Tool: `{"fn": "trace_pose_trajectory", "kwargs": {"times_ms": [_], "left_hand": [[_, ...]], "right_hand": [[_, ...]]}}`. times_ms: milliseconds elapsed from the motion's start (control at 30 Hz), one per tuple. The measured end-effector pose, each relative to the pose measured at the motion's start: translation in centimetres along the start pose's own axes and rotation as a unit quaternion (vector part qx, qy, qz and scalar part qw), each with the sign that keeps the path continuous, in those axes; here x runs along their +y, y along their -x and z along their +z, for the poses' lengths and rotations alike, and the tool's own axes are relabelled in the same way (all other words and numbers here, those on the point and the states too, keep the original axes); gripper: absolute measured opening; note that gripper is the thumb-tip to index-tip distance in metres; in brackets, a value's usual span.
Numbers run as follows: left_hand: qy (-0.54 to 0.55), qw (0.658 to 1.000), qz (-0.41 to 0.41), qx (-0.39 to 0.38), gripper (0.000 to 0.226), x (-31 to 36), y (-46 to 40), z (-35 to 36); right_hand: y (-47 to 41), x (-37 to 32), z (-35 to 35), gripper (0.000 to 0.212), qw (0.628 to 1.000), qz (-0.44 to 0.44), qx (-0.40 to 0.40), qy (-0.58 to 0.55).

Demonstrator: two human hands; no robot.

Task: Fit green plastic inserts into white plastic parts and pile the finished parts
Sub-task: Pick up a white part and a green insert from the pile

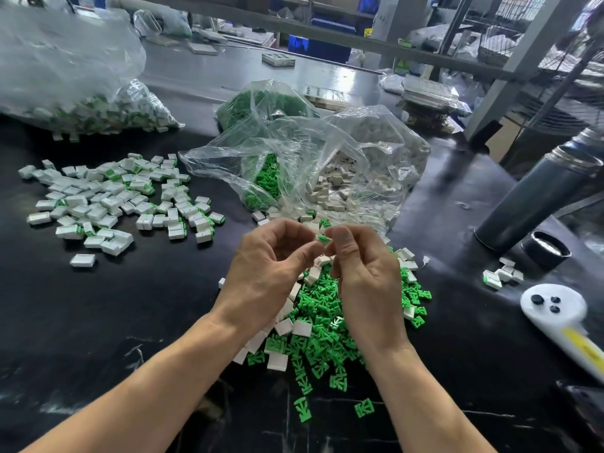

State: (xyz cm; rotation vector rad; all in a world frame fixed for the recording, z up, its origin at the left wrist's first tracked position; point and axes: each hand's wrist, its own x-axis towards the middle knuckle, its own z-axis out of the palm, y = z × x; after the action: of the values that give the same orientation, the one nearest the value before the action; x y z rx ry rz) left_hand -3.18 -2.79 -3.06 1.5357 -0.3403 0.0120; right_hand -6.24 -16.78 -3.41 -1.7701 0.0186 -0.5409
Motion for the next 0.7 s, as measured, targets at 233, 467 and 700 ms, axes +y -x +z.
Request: {"fn": "trace_pose_trajectory", "kwargs": {"times_ms": [233,467,700], "left_hand": [[-0.036,0.999,0.002,0.000,0.018,0.1,0.2,0.0],[-0.180,0.982,0.059,0.005,0.017,-0.2,0.5,-0.1],[-0.322,0.944,0.067,0.012,0.011,-0.4,-0.1,-1.6]], "right_hand": [[0.1,0.0,-0.3,0.006,1.000,-0.001,-0.008,0.021],[0.2,0.0,-0.2,0.012,0.999,0.037,0.009,0.039],[-0.2,0.5,-0.5,0.017,0.995,0.068,0.038,0.068]]}}
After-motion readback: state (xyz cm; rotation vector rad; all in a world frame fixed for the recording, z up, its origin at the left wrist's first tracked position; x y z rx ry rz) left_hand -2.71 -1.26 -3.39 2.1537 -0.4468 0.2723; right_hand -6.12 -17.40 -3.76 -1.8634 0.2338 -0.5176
